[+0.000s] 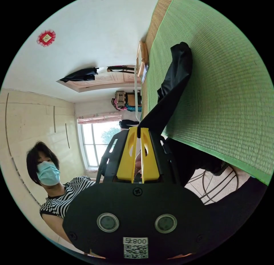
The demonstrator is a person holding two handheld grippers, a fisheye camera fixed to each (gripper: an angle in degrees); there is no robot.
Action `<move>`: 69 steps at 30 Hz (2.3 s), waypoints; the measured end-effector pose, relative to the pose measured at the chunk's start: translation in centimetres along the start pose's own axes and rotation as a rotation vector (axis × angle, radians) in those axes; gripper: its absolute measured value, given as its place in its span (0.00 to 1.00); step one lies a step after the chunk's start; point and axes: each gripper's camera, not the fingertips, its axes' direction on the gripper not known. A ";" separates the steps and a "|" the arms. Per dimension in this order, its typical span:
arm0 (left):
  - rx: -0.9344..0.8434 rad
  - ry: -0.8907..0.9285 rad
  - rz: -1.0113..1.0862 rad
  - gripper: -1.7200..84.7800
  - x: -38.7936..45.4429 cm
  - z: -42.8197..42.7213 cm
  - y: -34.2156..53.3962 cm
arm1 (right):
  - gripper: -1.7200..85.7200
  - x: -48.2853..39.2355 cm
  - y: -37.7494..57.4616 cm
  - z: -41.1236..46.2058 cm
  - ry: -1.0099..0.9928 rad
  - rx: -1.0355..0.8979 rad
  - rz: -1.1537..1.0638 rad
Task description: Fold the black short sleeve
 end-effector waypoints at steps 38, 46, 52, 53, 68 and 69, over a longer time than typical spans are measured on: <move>-0.539 0.083 0.345 0.05 7.9 26.6 29.5 | 0.04 27.9 28.4 -48.1 -0.163 0.506 -0.303; -0.570 0.096 0.490 0.06 14.4 41.5 33.7 | 0.04 26.5 21.3 -65.2 -0.042 0.545 -0.439; -0.661 0.156 0.684 0.05 20.8 53.1 39.8 | 0.04 24.1 20.4 -78.9 0.069 0.618 -0.573; -0.690 0.155 0.703 0.05 21.1 55.3 41.2 | 0.04 24.6 21.2 -81.5 0.105 0.643 -0.570; -1.056 -0.195 0.553 0.05 6.5 73.4 54.4 | 0.04 53.6 35.7 -100.9 0.213 0.861 -0.042; -1.056 -0.202 0.575 0.05 6.8 73.6 54.7 | 0.04 54.0 35.8 -101.2 0.216 0.859 -0.044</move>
